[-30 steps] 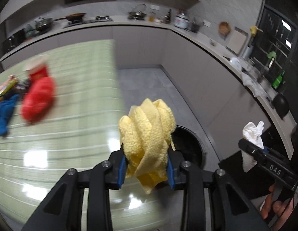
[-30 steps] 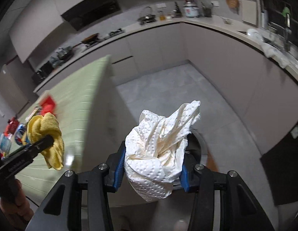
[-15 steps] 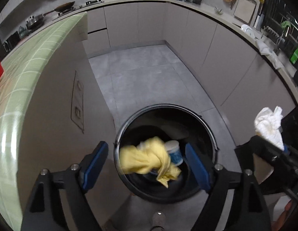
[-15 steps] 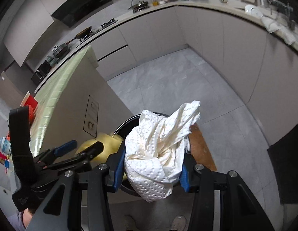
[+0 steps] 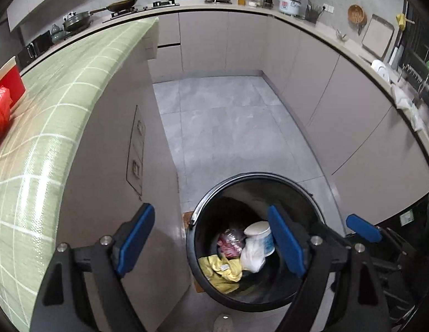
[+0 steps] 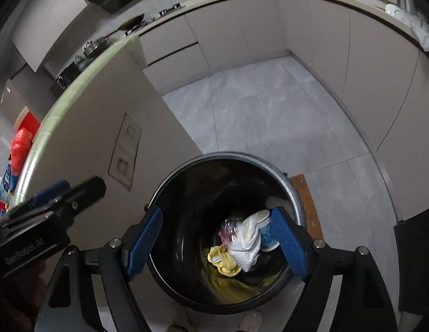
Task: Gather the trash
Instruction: 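Move both tools back to the island toward the blue cloth and red bag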
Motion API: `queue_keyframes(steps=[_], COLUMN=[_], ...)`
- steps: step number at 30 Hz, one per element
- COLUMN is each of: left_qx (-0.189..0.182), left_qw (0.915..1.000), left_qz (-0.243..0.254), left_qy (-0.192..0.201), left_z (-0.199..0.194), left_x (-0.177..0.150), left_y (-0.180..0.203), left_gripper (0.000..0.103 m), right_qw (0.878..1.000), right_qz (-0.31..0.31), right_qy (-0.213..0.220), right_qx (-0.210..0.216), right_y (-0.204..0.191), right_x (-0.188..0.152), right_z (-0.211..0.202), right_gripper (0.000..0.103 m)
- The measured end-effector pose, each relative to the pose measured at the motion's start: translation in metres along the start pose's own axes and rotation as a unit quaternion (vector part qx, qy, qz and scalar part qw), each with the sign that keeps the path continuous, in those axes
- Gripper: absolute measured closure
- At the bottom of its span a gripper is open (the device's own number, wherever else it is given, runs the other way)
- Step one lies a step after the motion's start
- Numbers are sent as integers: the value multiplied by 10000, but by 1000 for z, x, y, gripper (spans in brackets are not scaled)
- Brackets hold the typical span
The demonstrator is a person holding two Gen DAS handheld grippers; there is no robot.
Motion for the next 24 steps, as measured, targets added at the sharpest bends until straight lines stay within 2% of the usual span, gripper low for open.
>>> queue_keyframes(steps=[4, 8, 11, 14, 16, 17, 19, 20, 21, 24], left_qx=[-65, -248, -434, -518, -471, -417, -182, -92, 38, 570], left_qw=[9999, 9994, 9984, 9966, 9954, 9949, 9948, 9948, 9947, 9935], left_qz=[133, 201, 210, 287, 245, 205, 44, -15, -101, -424], left_qy=[14, 137, 305, 569, 803, 897, 1001, 1014, 1021, 887], left_z=[-8, -39, -68, -108, -134, -143, -161, -161, -163, -165], left_x=[6, 20, 35, 52, 57, 59, 55, 50, 45, 17], left_y=[8, 20, 21, 11, -11, -26, -72, -88, -111, -196], left_gripper=[18, 18, 18, 18, 18, 17, 14, 14, 14, 14], right_qw=[9997, 9980, 9940, 9846, 9788, 9793, 9814, 9852, 9893, 9904], right_qz=[76, 86, -38, -334, -516, -512, -416, -266, -111, -170], right_qy=[140, 327, 674, 1185, 1647, 1740, 1824, 1668, 1436, 1349], right_qx=[-195, -536, -864, -1243, -1104, -903, -429, -277, -238, -241], right_y=[5, 11, 1, -27, -62, -77, -100, -111, -121, -160], right_x=[8, 15, 28, 49, 61, 63, 64, 62, 60, 52], right_z=[-21, -55, -95, -144, -179, -189, -195, -189, -180, -163], right_gripper=[20, 20, 20, 20, 16, 0, 0, 0, 0, 0])
Point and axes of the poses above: each gripper's, at about its wrist camera, not at the fingertips, and z roughly the way its jaws point, y to its right, x to its top, the point moved 10 cm from there along z, roughly the way its jaws point, and after that the axes turned 8 degrees about z, right-handed, at the moved point
